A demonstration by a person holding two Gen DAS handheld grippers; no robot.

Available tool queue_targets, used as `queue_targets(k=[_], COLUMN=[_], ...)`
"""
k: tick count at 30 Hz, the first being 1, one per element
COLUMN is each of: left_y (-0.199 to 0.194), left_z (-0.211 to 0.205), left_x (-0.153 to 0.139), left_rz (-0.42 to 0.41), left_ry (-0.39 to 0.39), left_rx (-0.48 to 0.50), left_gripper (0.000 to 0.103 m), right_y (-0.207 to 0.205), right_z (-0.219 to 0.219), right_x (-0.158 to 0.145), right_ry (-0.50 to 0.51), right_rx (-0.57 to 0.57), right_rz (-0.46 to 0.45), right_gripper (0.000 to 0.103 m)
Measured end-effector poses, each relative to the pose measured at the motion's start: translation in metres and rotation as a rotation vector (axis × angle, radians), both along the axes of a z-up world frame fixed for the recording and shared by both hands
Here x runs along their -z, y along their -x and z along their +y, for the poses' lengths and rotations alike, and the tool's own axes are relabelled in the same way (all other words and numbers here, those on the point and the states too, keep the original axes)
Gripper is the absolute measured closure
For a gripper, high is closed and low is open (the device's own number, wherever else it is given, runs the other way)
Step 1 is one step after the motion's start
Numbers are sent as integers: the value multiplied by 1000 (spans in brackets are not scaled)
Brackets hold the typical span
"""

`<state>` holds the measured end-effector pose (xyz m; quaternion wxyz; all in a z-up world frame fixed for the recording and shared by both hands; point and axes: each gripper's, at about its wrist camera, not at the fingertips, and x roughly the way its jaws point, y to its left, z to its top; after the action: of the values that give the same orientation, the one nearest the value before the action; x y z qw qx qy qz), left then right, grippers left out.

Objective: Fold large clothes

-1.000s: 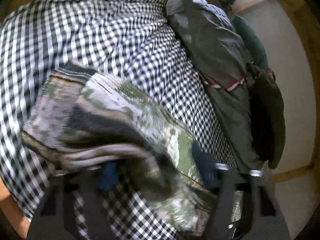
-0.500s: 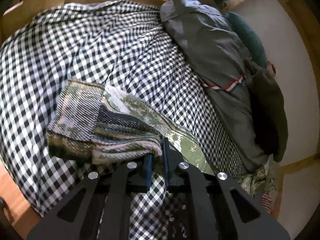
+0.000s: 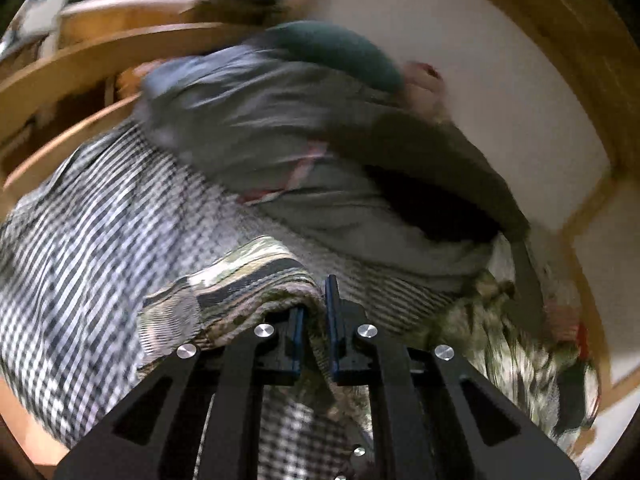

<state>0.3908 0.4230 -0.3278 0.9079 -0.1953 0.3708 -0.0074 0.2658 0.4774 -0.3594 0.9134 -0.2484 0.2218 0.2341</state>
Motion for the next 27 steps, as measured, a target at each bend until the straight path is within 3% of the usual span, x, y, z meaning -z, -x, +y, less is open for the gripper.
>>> queue_targets(k=[8,12,18,20,21,22,23,24,27], left_y=[-23,-33,-48,-44,-40,-39,-37,-36,-30], left_z=[-115,-186,-294,-326,-349,-362,-375,-381,-415], left_x=[-17,-19,26,43,56,66,73,80,96], left_rz=[-31,-26,81,102,120,138,152,165,187], left_ry=[-102,-198,-382,-447,-496,-528,-538,-546,-622], left_rx=[251,415,640,720,772,799,821,834,866], left_gripper=[95,95,95,95,95,95,95,95,95], right_y=[1,6,10,13,15,18,23,32,60], right_z=[-89,-135,-196,-214,-226,-235,-250,-271,-315], right_x=[3,13,56,68,75,81,84,86,90], right_ry=[-96,-166,-302,-346,-372,-410,-464,-536,-575], right_rx=[163,237,359,409,451,485,524,577,661], right_rz=[42,97,284,351,399,436,471,511,603], right_gripper=[96,96,92,79,53,19,11,9,9])
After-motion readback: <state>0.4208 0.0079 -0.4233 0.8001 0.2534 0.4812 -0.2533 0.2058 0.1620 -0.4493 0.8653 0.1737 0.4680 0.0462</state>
